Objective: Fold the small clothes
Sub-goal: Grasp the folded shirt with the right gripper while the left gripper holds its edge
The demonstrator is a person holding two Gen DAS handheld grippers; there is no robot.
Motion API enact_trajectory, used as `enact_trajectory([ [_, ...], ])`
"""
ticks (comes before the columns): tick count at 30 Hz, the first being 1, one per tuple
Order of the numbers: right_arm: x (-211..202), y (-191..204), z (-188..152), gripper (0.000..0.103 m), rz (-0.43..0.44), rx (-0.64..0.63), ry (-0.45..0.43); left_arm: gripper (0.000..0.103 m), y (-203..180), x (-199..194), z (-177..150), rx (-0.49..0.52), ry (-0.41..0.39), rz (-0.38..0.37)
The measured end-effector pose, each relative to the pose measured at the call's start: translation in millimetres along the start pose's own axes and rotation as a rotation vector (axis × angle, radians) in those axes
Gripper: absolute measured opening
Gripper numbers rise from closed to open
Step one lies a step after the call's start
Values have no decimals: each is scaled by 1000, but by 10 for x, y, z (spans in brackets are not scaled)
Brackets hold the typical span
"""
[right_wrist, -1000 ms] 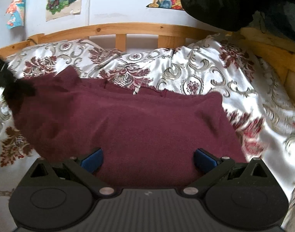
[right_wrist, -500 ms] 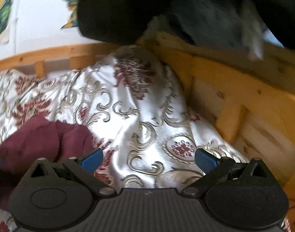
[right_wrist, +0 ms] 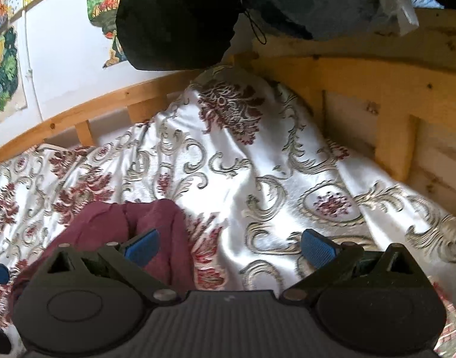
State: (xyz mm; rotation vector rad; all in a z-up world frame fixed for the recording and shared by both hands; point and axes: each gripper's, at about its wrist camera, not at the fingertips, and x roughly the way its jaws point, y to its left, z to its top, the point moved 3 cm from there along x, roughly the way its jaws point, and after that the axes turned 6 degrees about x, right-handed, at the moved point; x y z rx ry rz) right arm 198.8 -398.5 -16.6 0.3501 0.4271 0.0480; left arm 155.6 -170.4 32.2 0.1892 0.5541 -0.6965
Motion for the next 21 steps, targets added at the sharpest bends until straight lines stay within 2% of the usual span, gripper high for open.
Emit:
enact_trajectory([
  [3,-13,51,-32,103,91,57,-33,100,63,-33,-164,-33,12,101],
  [6,20,158,-76,103,200,65,-62,102,141,35,-329,-45,67,192],
  [9,113,325,-139,103,263,36,-36,102,175,155,-453,-20,149,281],
  [13,267,596,-247,103,335,-14,59,102,225,219,-528,26,202,319],
  [17,389,697,-317,102,414,65,120,102,221,290,-540,84,220,353],
  [18,414,697,-332,101,431,96,126,99,217,299,-527,100,220,358],
  [21,473,660,-366,89,427,143,128,89,181,298,-478,139,198,358],
])
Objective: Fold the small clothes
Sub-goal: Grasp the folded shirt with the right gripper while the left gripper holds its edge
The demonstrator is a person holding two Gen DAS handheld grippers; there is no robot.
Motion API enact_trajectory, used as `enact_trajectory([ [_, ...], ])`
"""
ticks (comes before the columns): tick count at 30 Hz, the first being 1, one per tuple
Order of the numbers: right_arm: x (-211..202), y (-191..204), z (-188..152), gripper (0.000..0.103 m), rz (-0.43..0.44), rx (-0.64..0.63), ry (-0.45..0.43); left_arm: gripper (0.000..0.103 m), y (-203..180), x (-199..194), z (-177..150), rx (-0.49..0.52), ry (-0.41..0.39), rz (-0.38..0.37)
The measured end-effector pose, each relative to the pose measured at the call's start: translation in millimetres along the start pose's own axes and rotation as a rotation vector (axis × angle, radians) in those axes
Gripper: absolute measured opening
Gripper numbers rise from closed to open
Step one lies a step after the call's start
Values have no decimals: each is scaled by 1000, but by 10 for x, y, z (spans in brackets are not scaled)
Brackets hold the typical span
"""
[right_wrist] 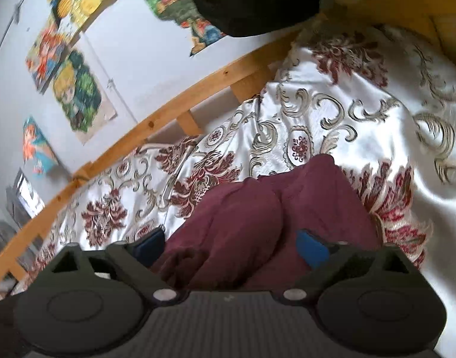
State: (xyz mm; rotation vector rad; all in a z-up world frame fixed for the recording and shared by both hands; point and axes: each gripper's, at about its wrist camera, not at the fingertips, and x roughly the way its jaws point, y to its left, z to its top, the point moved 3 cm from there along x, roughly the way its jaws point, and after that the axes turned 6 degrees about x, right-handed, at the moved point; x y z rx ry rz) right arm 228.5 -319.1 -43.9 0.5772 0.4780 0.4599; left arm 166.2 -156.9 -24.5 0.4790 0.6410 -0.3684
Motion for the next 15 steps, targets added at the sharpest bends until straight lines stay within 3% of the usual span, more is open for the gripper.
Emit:
enact_trajectory([
  [1,16,-27,-5,83,-5,12,4,85,-2,-6,12,9,-11,-5],
  [3,32,-108,-13,74,-5,55,15,63,-22,-23,23,23,-27,-20],
  [6,58,-177,-25,59,19,100,29,47,-77,-8,28,63,-25,-11],
  [11,57,-108,-30,21,24,49,15,36,-40,-10,32,33,-30,-29],
  [15,-35,-9,40,12,31,-4,-34,29,-44,6,63,22,-37,-65],
])
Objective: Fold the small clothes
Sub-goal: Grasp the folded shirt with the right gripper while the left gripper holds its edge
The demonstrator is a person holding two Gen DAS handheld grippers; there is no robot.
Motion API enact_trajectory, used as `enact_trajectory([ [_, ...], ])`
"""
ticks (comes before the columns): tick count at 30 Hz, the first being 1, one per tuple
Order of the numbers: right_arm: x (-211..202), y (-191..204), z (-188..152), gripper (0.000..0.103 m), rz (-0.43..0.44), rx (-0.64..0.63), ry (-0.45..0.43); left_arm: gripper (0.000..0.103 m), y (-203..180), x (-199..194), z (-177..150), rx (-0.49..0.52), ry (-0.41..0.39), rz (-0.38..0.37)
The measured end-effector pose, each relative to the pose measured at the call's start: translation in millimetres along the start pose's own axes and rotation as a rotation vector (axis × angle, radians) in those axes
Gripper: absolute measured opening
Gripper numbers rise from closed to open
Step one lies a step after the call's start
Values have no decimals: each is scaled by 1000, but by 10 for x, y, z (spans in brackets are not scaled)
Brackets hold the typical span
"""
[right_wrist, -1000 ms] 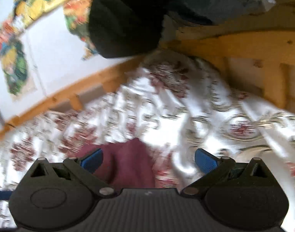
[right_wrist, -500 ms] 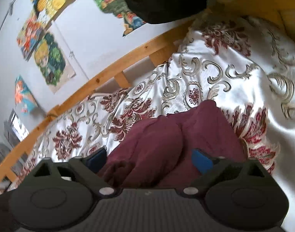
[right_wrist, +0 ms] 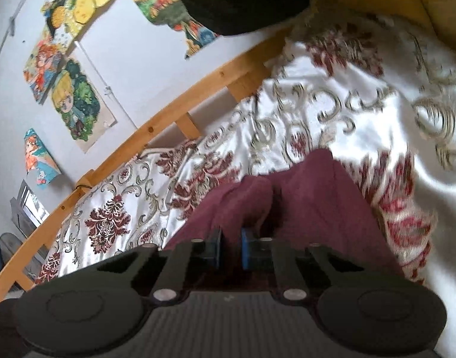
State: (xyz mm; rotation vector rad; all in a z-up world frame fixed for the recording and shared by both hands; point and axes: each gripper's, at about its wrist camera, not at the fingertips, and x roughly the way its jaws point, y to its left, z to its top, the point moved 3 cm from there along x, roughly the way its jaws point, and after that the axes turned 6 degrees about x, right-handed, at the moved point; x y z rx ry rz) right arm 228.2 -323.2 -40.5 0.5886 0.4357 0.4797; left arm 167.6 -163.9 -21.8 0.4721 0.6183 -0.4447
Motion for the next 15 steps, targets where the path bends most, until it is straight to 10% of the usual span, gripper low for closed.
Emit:
enact_trajectory([
  [15,-326,-51,289,9,-84,-66,-99,23,-267,97,204,36,-38,-122],
])
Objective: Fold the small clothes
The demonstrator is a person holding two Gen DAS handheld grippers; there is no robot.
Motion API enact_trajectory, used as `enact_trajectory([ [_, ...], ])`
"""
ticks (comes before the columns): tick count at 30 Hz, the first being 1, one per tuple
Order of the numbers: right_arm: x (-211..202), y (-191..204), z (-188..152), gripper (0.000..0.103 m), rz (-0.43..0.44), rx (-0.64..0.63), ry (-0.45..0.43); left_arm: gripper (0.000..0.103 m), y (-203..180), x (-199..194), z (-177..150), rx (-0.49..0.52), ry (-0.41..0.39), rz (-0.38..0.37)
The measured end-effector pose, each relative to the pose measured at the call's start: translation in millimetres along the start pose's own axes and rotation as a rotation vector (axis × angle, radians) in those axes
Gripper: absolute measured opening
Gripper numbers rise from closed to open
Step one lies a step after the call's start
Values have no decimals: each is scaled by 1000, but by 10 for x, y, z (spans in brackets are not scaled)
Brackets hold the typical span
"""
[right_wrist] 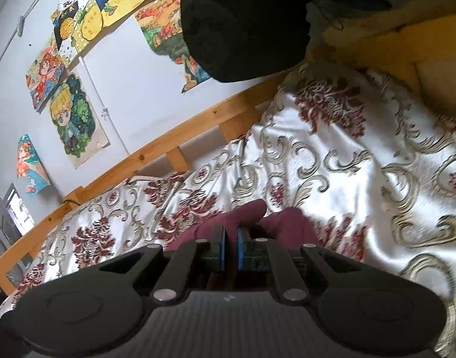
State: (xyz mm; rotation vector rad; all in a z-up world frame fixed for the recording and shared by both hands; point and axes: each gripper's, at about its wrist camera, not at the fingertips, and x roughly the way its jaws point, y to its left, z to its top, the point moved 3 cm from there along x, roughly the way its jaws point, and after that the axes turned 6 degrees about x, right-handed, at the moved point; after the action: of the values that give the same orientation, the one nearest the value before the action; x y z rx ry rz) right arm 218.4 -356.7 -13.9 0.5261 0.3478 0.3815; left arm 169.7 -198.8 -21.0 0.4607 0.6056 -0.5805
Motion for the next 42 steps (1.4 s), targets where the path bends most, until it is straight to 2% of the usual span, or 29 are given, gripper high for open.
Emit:
enact_trajectory([
  [5,-91,-96,24,8,-60,6,9,23,-86,19,26,8,-8,-12],
  [9,-142,-214,32,1,-93,64,14,23,-124,29,35,9,-12,-17],
  [13,-117,-321,14,0,-96,119,56,23,-139,36,47,10,-14,-22],
  [16,-61,-428,-32,9,-89,195,89,23,-142,37,37,13,-14,-22],
  [20,61,-489,-124,27,-82,230,133,23,-145,29,27,16,-14,-21],
  [22,121,-492,-168,30,-63,246,157,23,-143,28,27,15,-15,-22],
  [24,158,-475,-202,27,-41,251,167,23,-135,21,24,14,-17,-25],
  [25,159,-453,-204,10,-39,237,159,23,-130,17,22,12,-19,-26],
  [26,139,-420,-193,7,-39,217,138,22,-125,12,25,8,-21,-27],
  [30,-10,-238,-50,7,-36,111,61,21,-155,-21,62,17,-30,-26],
  [33,-91,-208,50,7,-48,91,45,21,-211,-39,101,32,-44,-43],
  [39,-49,-464,-3,7,-123,161,108,21,-312,10,112,56,-34,-83],
  [42,-20,-539,-56,7,-148,177,134,21,-276,18,82,34,-36,-112],
])
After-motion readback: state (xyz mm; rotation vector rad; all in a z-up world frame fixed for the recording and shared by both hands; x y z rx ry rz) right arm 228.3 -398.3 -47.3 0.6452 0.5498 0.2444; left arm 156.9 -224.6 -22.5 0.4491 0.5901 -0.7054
